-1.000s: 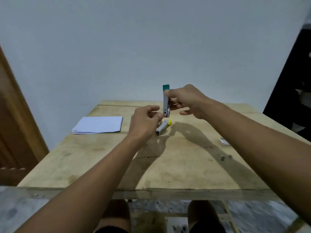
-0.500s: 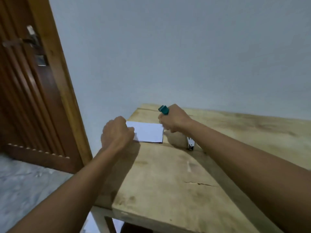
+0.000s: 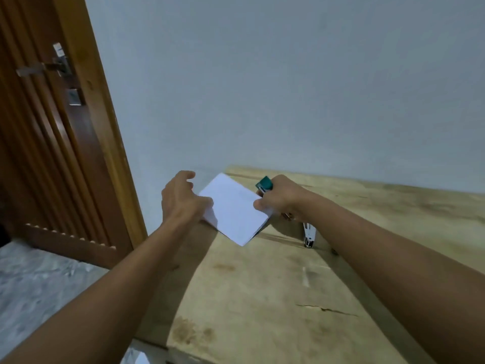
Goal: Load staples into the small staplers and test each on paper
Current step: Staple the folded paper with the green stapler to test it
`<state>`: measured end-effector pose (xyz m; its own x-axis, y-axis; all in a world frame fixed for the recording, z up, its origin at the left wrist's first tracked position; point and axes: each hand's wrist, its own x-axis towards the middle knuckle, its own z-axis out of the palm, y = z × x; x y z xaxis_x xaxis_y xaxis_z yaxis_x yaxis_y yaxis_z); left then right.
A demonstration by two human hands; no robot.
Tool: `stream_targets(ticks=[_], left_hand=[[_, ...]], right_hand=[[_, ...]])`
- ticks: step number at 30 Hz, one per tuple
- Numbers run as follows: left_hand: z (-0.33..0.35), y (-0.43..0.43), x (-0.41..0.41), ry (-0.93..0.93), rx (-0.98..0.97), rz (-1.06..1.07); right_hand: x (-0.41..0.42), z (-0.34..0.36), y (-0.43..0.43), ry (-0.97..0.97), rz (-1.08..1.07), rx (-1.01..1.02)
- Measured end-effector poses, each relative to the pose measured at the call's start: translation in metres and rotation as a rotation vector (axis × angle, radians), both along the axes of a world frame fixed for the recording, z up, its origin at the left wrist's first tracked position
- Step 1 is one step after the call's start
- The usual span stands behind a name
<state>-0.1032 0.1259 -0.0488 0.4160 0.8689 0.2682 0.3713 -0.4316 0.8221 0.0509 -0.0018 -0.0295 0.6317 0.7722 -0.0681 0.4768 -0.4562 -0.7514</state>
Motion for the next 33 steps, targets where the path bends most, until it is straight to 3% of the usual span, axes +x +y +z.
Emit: stream_targets(ticks=[3, 5, 7, 11, 19, 23, 26, 29, 33], left_hand=[[0.009, -0.018, 0.009, -0.146, -0.193, 0.039], [0.016, -0.036, 0.019, -0.341, -0.49, -0.136], [0.022, -0.058, 0.03, -0.466, -0.6, -0.284], [0.036, -0.096, 0.052, -0.482, -0.547, -0.379], [0.044, -0.146, 0.078, -0.441, -0.651, -0.647], [0.041, -0.163, 0.092, -0.525, -0.848, -0.764], [0.039, -0.174, 0.1, -0.632, -1.106, -0.733], [0.035, -0.175, 0.107, -0.714, -1.326, -0.704], [0.036, -0.175, 0.107, -0.675, -1.397, -0.759]], right_hand=[[0.003, 0.01, -0.027, 0.316, -0.115, 0.245], [0.005, 0.016, -0.047, 0.456, -0.163, 0.357], [0.007, 0.019, -0.069, 0.496, -0.174, 0.403], [0.017, 0.023, -0.113, 0.467, -0.247, 0.469], [0.03, 0.035, -0.18, 0.411, -0.438, 0.629], [0.032, 0.03, -0.193, 0.55, -0.41, 0.758], [0.035, 0.027, -0.194, 0.601, -0.436, 0.799], [0.041, 0.024, -0.195, 0.524, -0.436, 0.78], [0.046, 0.027, -0.202, 0.415, -0.463, 0.781]])
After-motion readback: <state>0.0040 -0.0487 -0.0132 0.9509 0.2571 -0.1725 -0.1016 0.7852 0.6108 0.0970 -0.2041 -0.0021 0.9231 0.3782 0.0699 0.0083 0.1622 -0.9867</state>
